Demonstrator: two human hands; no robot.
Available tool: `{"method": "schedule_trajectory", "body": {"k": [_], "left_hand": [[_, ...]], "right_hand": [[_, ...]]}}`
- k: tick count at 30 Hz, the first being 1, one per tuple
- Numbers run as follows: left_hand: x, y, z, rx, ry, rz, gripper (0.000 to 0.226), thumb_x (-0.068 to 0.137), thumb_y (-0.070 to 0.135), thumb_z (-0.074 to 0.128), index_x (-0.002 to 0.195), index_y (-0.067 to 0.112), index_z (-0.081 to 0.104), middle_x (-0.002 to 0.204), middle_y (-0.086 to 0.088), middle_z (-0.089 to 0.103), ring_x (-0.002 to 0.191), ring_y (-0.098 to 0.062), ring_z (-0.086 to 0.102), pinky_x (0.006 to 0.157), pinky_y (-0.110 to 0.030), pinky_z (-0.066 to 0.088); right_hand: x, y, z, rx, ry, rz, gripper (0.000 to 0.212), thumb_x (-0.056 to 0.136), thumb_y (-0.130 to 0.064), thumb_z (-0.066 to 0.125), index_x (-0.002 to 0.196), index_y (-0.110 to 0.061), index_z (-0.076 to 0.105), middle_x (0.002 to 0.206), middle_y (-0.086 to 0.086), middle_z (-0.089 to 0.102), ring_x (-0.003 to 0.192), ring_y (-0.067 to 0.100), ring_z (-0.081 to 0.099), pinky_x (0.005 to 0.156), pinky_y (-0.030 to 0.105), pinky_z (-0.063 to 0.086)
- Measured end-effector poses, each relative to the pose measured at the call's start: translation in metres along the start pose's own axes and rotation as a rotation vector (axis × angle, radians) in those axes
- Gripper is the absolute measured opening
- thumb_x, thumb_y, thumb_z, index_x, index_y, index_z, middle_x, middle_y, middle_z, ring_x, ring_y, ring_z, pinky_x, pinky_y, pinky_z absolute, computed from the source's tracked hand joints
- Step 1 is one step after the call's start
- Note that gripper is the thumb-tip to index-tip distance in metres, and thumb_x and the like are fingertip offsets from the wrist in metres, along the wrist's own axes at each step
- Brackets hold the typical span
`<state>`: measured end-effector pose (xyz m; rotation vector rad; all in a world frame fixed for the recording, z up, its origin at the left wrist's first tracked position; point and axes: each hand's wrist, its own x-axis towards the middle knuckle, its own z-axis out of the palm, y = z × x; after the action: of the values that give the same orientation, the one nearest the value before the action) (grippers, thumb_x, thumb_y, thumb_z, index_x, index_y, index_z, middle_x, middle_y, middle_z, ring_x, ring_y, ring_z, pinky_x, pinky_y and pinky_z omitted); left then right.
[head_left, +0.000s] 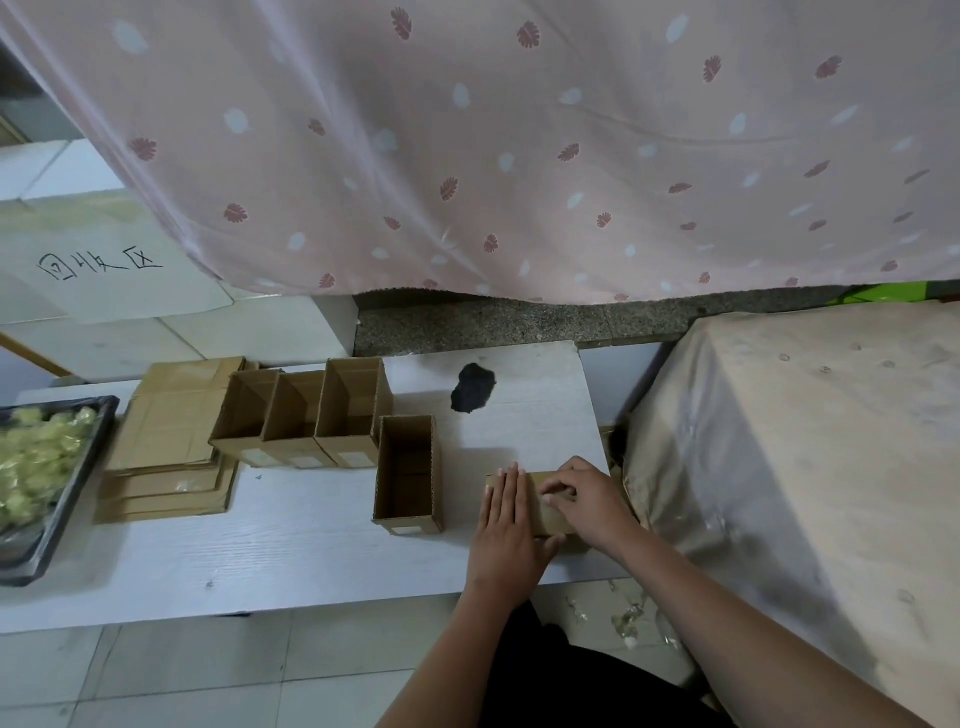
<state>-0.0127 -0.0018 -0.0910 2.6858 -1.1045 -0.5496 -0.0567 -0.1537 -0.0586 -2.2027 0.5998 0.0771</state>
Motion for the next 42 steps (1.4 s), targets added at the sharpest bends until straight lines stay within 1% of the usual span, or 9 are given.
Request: {"method": "schedule_trajectory", "body": {"k": [5,8,10,14,17,27,33,36,42], "left_hand": [[0.004,-0.006,-0.006,-0.234,0.021,0.002,0.101,0.094,0.057,0.056,0.159,0.013,-0.008,0.165,0.004,-0.015,0.15,-0.013,-0.022,0.12,-0.025,-0.013],[0.004,-0.01,-0.009,-0.188,0.031,0.033,0.098,0.095,0.053,0.057,0.16,0.012,-0.003,0.168,0.0,-0.006,0.152,-0.013,-0.016,0.12,-0.025,-0.015],[0.003,-0.009,-0.01,-0.186,0.04,0.021,0.097,0.095,0.053,0.056,0.16,0.012,-0.003,0.168,0.001,-0.007,0.153,-0.015,-0.014,0.12,-0.025,-0.017],[0.0,-0.009,-0.01,-0.156,0.053,0.028,0.09,0.098,0.044,0.056,0.16,0.011,-0.001,0.167,0.001,-0.007,0.154,-0.016,-0.012,0.119,-0.025,-0.019],[-0.001,-0.009,-0.011,-0.16,0.066,0.032,0.088,0.098,0.041,0.057,0.16,0.011,0.003,0.169,-0.001,0.0,0.154,-0.016,-0.011,0.119,-0.024,-0.019],[0.004,-0.005,-0.013,-0.23,0.129,0.02,0.086,0.094,0.035,0.066,0.159,0.011,0.016,0.167,-0.005,0.015,0.155,-0.018,0.002,0.119,-0.021,-0.013],[0.003,-0.003,-0.014,-0.27,0.153,0.01,0.084,0.092,0.032,0.07,0.158,0.01,0.023,0.165,-0.007,0.023,0.155,-0.02,0.008,0.126,-0.028,0.001],[0.005,-0.001,-0.013,-0.255,0.144,0.004,0.085,0.093,0.035,0.068,0.158,0.01,0.019,0.165,-0.007,0.02,0.155,-0.02,0.006,0.123,-0.025,-0.005],[0.007,-0.002,-0.011,-0.222,0.095,-0.045,0.092,0.094,0.042,0.065,0.16,0.01,0.01,0.168,-0.007,0.009,0.155,-0.021,0.001,0.124,-0.028,-0.003]], "right_hand": [[-0.001,-0.002,-0.002,-0.018,-0.028,-0.006,0.013,0.089,-0.011,0.072,0.086,-0.023,0.07,0.096,-0.009,0.053,0.085,0.003,0.054,0.073,0.002,0.037],[-0.004,-0.001,-0.001,-0.05,-0.028,-0.028,0.018,0.091,0.0,0.059,0.087,-0.018,0.064,0.103,-0.002,0.052,0.097,0.016,0.054,0.089,0.02,0.044],[-0.007,0.0,0.001,-0.117,-0.024,-0.058,0.015,0.089,-0.004,0.06,0.099,-0.014,0.064,0.111,0.0,0.051,0.104,0.019,0.053,0.095,0.029,0.043],[-0.012,-0.002,0.01,-0.324,-0.049,-0.122,0.042,0.083,-0.035,0.07,0.119,-0.02,0.056,0.119,-0.001,0.047,0.112,0.017,0.044,0.096,0.029,0.034],[-0.01,-0.006,0.016,-0.455,-0.041,-0.134,0.048,0.082,-0.043,0.065,0.121,-0.019,0.051,0.12,0.002,0.046,0.113,0.022,0.043,0.096,0.033,0.034],[-0.005,-0.01,0.021,-0.544,-0.018,-0.144,0.042,0.09,-0.035,0.058,0.127,-0.015,0.05,0.123,0.006,0.051,0.115,0.026,0.044,0.101,0.033,0.032],[-0.003,-0.019,0.022,-0.574,-0.03,-0.133,0.036,0.095,-0.03,0.052,0.127,-0.016,0.048,0.124,0.005,0.052,0.116,0.025,0.047,0.105,0.034,0.03],[-0.003,-0.02,0.017,-0.538,-0.027,-0.14,0.031,0.094,-0.024,0.052,0.122,-0.014,0.049,0.121,0.005,0.053,0.112,0.025,0.048,0.102,0.034,0.032],[-0.009,-0.01,0.005,-0.39,0.019,-0.117,0.026,0.091,-0.026,0.062,0.111,-0.013,0.052,0.113,0.004,0.052,0.107,0.025,0.048,0.09,0.033,0.038]]}}
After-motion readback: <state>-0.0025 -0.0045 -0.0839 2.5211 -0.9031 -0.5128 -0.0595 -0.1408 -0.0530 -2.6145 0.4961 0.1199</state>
